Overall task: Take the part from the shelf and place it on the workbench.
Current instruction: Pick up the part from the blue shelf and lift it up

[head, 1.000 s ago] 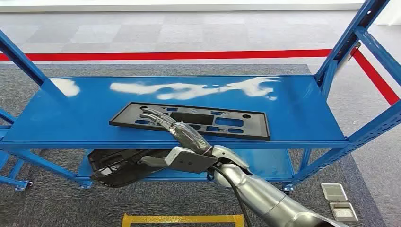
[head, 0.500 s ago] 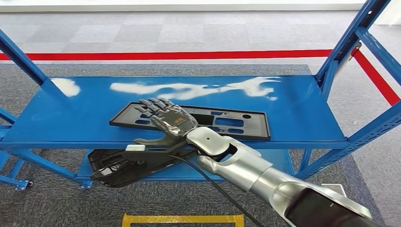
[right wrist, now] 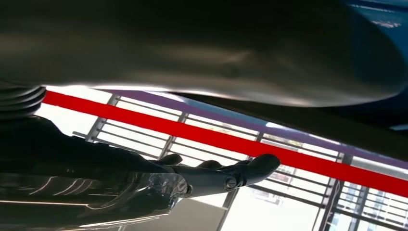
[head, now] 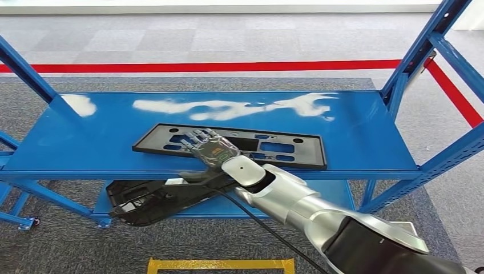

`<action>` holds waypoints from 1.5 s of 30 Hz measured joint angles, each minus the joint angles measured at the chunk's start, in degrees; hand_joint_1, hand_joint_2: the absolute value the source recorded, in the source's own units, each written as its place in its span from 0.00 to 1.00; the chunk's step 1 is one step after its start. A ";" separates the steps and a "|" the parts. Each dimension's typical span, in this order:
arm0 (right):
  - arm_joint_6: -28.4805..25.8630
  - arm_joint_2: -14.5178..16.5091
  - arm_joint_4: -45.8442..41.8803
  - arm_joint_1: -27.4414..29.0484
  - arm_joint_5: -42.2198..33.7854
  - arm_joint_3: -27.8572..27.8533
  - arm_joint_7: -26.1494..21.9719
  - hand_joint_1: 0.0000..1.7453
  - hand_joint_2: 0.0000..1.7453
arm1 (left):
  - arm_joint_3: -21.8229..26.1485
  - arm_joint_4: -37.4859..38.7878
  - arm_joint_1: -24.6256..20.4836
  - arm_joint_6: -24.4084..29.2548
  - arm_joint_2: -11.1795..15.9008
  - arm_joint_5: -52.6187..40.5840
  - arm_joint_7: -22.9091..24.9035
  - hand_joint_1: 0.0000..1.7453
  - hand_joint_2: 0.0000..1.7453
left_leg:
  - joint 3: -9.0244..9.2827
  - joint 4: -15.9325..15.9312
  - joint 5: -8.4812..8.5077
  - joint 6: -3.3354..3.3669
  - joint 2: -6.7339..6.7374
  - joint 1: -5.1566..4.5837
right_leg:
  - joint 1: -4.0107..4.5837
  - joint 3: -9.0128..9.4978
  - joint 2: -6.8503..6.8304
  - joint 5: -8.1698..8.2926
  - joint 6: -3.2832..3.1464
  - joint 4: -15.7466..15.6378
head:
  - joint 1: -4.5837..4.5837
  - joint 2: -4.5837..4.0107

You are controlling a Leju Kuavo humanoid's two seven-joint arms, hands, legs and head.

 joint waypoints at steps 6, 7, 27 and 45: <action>2.76 1.43 2.65 -0.67 -0.25 -0.23 0.28 0.00 0.00 | 0.05 0.00 -0.01 0.07 0.00 0.08 0.02 0.00 0.00 | 0.00 0.00 0.00 0.00 0.00 0.01 | 0.01 -0.01 0.01 0.00 0.00 0.00 | 0.00 0.00; 2.91 1.59 2.98 -0.77 -0.02 -0.23 0.69 0.00 0.00 | 0.06 0.00 -0.01 0.08 0.00 0.09 0.03 0.00 0.00 | 0.00 0.00 0.00 0.00 0.00 0.01 | 0.01 0.00 0.01 0.00 0.00 0.00 | 0.00 0.00; 1.27 1.94 8.93 -1.15 6.99 -0.45 10.83 0.00 0.00 | -0.66 0.00 0.04 0.75 -0.15 -0.75 -0.31 0.00 0.00 | 0.00 0.00 0.00 0.00 0.00 0.00 | 0.01 -0.01 0.02 0.00 0.00 0.00 | 0.00 -0.01; 2.20 0.53 11.15 -0.82 6.71 -4.05 12.61 0.00 0.00 | -0.85 0.00 0.49 1.07 -0.20 -0.77 -1.03 0.00 0.00 | 0.01 0.01 0.00 0.00 0.00 -0.01 | 0.00 -0.01 0.01 0.00 0.00 -0.01 | 0.00 0.00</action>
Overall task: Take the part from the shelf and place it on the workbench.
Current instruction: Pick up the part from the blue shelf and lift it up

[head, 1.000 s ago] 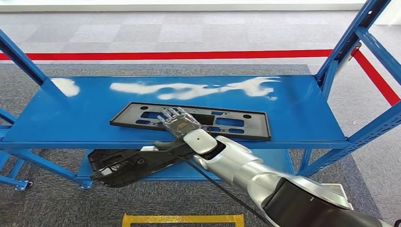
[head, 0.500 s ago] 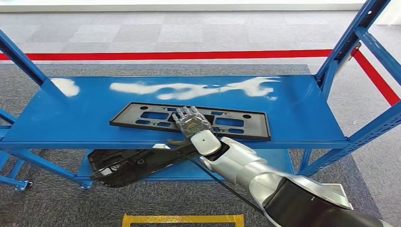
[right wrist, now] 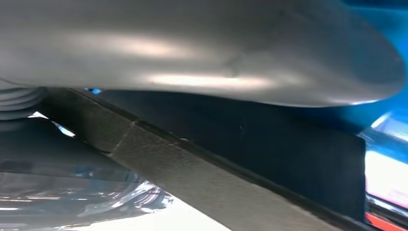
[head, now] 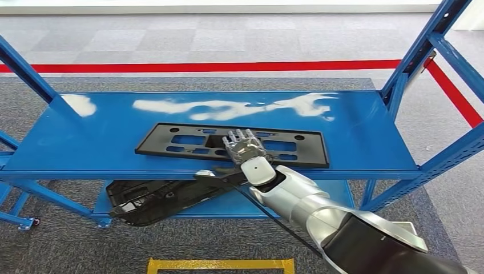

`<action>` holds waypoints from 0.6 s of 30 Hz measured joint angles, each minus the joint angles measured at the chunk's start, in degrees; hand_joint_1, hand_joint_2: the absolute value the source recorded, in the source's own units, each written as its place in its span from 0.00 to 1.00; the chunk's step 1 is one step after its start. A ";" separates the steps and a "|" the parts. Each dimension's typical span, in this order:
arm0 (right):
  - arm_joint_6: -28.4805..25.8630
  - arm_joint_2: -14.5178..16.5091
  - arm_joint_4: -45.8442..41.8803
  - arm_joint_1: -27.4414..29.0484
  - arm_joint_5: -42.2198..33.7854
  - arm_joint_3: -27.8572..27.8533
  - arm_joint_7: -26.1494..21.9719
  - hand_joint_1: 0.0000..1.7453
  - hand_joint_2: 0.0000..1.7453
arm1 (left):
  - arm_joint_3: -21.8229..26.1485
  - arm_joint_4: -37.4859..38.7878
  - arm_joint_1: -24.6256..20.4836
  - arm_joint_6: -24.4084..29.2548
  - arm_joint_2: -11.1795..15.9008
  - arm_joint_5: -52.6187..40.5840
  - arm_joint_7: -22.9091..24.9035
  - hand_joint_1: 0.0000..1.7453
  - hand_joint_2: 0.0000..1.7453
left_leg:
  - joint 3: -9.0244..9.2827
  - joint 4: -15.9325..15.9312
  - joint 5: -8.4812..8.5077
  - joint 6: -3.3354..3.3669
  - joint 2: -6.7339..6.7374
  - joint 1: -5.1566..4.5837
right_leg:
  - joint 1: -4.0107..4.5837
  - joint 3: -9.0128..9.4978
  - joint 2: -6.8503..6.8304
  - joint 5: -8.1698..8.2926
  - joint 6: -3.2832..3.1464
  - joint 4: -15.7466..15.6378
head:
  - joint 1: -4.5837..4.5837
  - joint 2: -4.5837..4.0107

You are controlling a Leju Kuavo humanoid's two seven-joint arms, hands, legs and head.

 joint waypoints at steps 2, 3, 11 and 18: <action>-0.21 -0.29 0.03 0.14 -0.54 -0.78 -0.62 0.00 0.00 | -0.03 0.00 0.07 0.01 -0.01 -0.02 -0.02 0.00 0.00 | 0.00 0.00 0.00 0.00 0.00 0.00 | 0.00 0.00 0.00 0.00 0.00 0.00 | 0.00 0.00; -0.25 -0.41 0.04 0.20 -0.80 -1.18 -1.00 0.00 0.25 | -0.04 0.00 0.10 0.02 -0.01 -0.03 -0.02 0.00 0.00 | 0.00 0.00 0.00 0.00 0.00 0.00 | 0.00 0.00 0.00 0.00 0.00 0.00 | 0.00 0.00; -3.11 -0.81 0.01 1.16 -2.47 -4.80 -3.02 0.00 1.00 | -0.09 0.00 0.24 0.07 -0.08 -0.07 -0.14 0.00 0.00 | 0.01 0.00 0.00 0.00 0.00 0.00 | 0.00 0.01 0.00 0.00 0.00 0.00 | 0.00 0.00; -4.95 -0.81 -0.30 1.18 -3.08 -7.05 -4.52 0.00 1.00 | -0.10 0.00 0.26 0.23 -0.09 -0.07 -0.26 0.00 0.00 | 0.05 0.00 0.00 0.00 0.00 0.00 | 0.00 0.06 0.00 0.00 0.00 0.00 | 0.00 0.00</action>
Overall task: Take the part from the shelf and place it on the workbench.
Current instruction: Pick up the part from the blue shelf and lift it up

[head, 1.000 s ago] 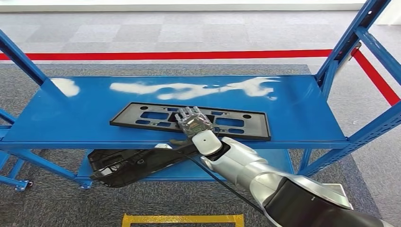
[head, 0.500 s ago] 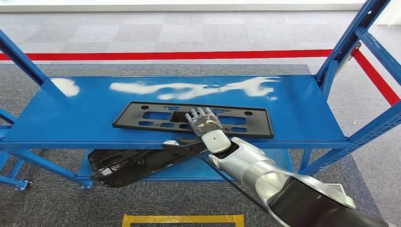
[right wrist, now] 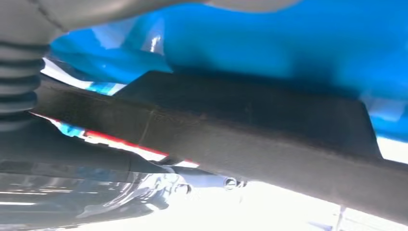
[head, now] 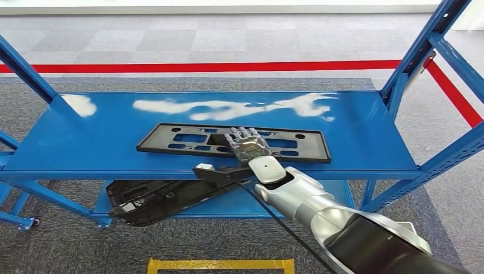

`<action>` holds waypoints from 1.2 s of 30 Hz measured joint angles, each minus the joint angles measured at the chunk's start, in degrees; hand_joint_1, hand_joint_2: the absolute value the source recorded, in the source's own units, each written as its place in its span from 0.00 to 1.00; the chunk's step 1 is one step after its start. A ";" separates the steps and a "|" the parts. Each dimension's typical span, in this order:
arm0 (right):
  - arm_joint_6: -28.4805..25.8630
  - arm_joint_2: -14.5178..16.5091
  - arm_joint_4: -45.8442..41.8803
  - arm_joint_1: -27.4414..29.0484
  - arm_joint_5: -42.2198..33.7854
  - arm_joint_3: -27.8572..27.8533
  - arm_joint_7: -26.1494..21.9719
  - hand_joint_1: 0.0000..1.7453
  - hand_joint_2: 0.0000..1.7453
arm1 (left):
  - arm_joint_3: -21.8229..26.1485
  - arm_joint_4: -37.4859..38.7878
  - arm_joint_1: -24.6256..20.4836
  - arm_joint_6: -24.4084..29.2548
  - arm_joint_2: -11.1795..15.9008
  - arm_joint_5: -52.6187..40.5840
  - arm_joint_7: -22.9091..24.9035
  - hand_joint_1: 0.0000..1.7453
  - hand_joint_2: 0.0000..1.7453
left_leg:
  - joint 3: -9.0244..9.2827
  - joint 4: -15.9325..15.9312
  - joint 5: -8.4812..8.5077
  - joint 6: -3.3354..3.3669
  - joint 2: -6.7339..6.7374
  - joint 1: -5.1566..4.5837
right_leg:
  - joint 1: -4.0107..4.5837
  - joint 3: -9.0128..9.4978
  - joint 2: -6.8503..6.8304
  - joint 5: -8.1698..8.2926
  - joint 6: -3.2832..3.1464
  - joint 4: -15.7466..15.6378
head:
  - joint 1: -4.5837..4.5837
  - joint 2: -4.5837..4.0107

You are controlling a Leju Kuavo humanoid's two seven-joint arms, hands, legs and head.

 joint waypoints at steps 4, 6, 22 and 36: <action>-0.53 0.00 -0.32 -0.01 -0.11 -0.95 -0.83 0.00 1.00 | 0.00 0.00 0.00 0.16 0.00 0.00 -0.10 0.00 0.00 | 0.09 0.00 0.00 0.00 0.00 0.00 | 0.00 0.09 0.00 0.00 0.00 0.00 | 0.00 0.00; -0.69 0.00 -0.50 -0.02 -0.11 -1.24 -1.17 0.00 1.00 | 0.00 0.00 0.00 0.16 0.00 0.00 -0.14 0.00 0.00 | 0.14 0.00 0.00 0.00 0.00 0.00 | 0.00 0.14 0.00 0.00 0.00 -0.01 | 0.00 0.00; -1.64 0.00 -1.05 -0.04 -0.04 -2.49 -2.40 0.00 1.00 | -0.36 0.00 0.02 0.16 -0.02 -0.07 -0.17 0.00 0.00 | 0.50 0.00 -0.01 0.01 0.00 0.00 | 0.00 0.51 0.00 -0.01 0.00 -0.02 | 0.00 0.00; -1.67 -0.01 -1.08 0.19 -0.12 -3.38 -2.95 0.86 1.00 | -0.42 0.00 0.03 0.06 -0.02 -0.07 -0.17 0.00 0.00 | 0.51 0.00 -0.01 0.01 0.00 0.00 | 0.00 0.52 0.00 -0.01 0.00 -0.02 | 0.00 0.00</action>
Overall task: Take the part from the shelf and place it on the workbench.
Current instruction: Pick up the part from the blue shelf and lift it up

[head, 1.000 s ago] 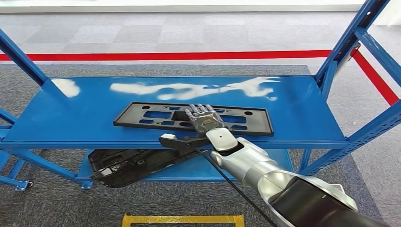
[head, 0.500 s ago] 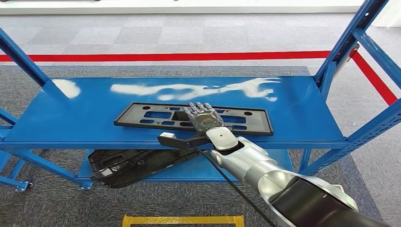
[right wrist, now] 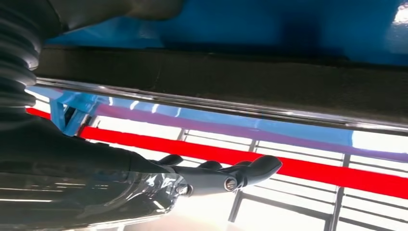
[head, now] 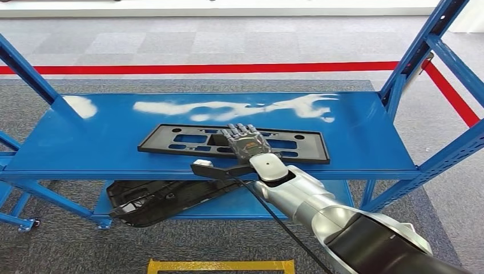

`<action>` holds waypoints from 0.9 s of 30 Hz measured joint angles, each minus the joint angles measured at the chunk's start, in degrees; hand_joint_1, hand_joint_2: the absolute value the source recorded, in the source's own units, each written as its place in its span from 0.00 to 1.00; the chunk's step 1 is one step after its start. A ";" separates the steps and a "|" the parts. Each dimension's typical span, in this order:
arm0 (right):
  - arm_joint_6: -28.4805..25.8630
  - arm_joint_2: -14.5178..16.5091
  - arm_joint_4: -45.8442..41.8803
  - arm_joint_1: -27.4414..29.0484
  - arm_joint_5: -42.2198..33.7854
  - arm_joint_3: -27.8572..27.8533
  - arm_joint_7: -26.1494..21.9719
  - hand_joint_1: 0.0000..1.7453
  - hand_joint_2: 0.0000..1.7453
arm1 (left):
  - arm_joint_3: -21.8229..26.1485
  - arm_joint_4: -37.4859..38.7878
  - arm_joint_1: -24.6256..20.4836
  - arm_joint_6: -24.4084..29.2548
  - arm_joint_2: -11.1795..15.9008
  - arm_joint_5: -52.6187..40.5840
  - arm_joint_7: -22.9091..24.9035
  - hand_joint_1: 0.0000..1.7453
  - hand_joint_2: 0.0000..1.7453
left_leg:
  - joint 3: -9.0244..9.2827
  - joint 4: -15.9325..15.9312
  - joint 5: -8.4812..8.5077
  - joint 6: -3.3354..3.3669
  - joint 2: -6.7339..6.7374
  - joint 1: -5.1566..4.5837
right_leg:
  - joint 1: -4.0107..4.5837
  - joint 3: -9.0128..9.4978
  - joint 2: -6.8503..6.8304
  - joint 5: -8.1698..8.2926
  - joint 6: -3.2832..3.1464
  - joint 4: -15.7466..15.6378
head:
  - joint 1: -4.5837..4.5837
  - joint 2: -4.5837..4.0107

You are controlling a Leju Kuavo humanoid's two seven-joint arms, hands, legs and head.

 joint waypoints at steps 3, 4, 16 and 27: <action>0.01 -0.02 0.01 0.45 0.00 -0.07 -0.26 1.00 1.00 | 0.00 0.00 0.01 -0.23 0.00 0.00 0.00 0.00 0.00 | 0.00 0.00 0.00 0.00 0.00 0.00 | 0.00 0.00 0.00 0.00 0.00 0.00 | 0.00 0.00; 0.02 -0.03 0.01 0.64 0.00 -0.10 -0.29 1.00 1.00 | 0.00 0.00 0.01 -0.28 0.00 0.00 0.00 0.00 0.00 | -0.01 0.00 0.00 0.00 0.00 0.00 | 0.00 -0.01 0.01 0.00 0.00 0.00 | 0.00 0.00; -1.62 -0.25 0.00 1.91 0.27 -0.39 -0.88 1.00 1.00 | 0.00 0.00 0.09 -0.33 -0.02 -0.02 -0.29 0.00 0.00 | -0.05 0.00 -0.01 0.01 0.00 0.00 | 0.00 -0.05 0.00 -0.01 0.00 0.00 | 0.00 0.00; 0.41 -0.25 -1.61 2.54 -10.36 -4.46 -12.55 1.00 1.00 | 0.02 0.00 0.23 0.15 -0.02 0.21 -0.71 0.00 0.00 | 0.05 0.00 -0.05 -0.04 0.02 0.03 | 0.01 0.05 0.10 -0.02 0.00 -0.01 | 0.00 0.00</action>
